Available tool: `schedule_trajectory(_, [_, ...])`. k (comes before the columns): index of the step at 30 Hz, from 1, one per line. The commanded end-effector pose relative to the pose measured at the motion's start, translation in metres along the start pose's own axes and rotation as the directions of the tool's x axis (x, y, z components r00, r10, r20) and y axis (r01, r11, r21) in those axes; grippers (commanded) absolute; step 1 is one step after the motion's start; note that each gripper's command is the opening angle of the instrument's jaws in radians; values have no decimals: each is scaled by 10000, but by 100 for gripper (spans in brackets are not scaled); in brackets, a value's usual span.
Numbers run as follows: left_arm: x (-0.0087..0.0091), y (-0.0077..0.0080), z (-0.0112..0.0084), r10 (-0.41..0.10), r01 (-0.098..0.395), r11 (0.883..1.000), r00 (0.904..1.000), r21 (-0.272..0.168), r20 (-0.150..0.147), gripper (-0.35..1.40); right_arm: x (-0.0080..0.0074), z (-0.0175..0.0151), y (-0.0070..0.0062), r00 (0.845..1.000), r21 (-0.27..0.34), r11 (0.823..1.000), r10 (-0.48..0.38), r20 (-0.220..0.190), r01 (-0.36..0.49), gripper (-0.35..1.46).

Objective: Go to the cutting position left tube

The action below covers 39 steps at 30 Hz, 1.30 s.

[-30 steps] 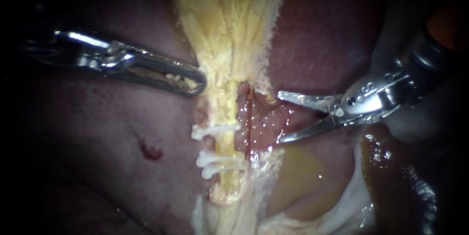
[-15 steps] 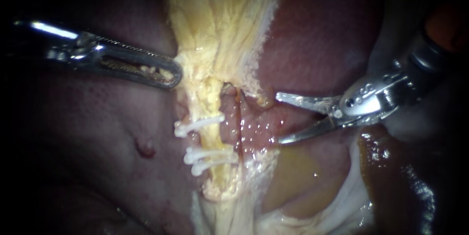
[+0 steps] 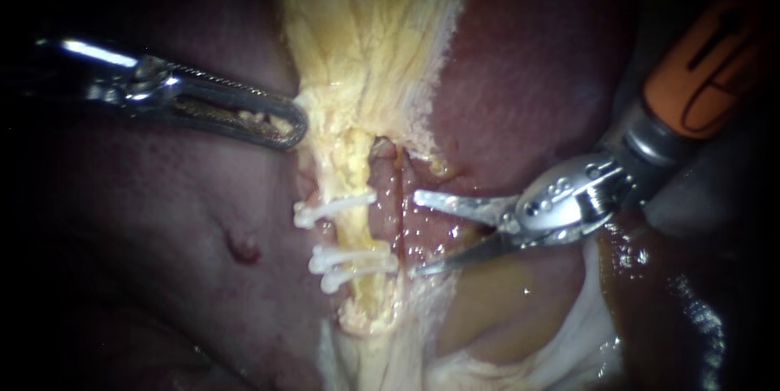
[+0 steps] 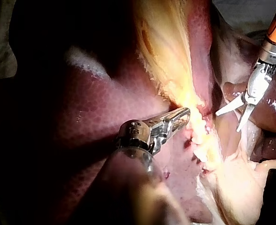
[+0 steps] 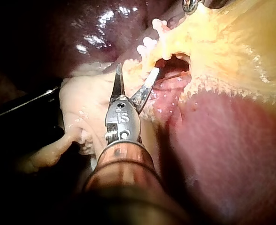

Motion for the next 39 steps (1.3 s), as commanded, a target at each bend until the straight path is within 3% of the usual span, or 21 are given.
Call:
schedule_trajectory(1, [0,-1,0,-4,4,10000,10000,-6,0,-35,-2,5,0,10000,22,10000,61,14,-61,144])
schedule_trajectory(15, [-1,-4,1,-14,14,10000,10000,-26,8,-35,-31,49,12,9989,614,9970,464,83,-468,144])
schedule_trajectory(26, [-1,-5,0,-18,18,10000,10000,-33,11,-35,-50,57,36,9988,706,9964,473,81,-478,144])
schedule_trajectory(30, [-2,-5,1,-18,18,10000,10000,-33,11,-35,-47,60,36,9989,893,9949,464,59,-468,144])
schedule_trajectory(39, [-2,-5,2,-20,20,10000,10000,-38,13,-35,-24,74,22,9977,1628,9860,444,-510,-356,142])
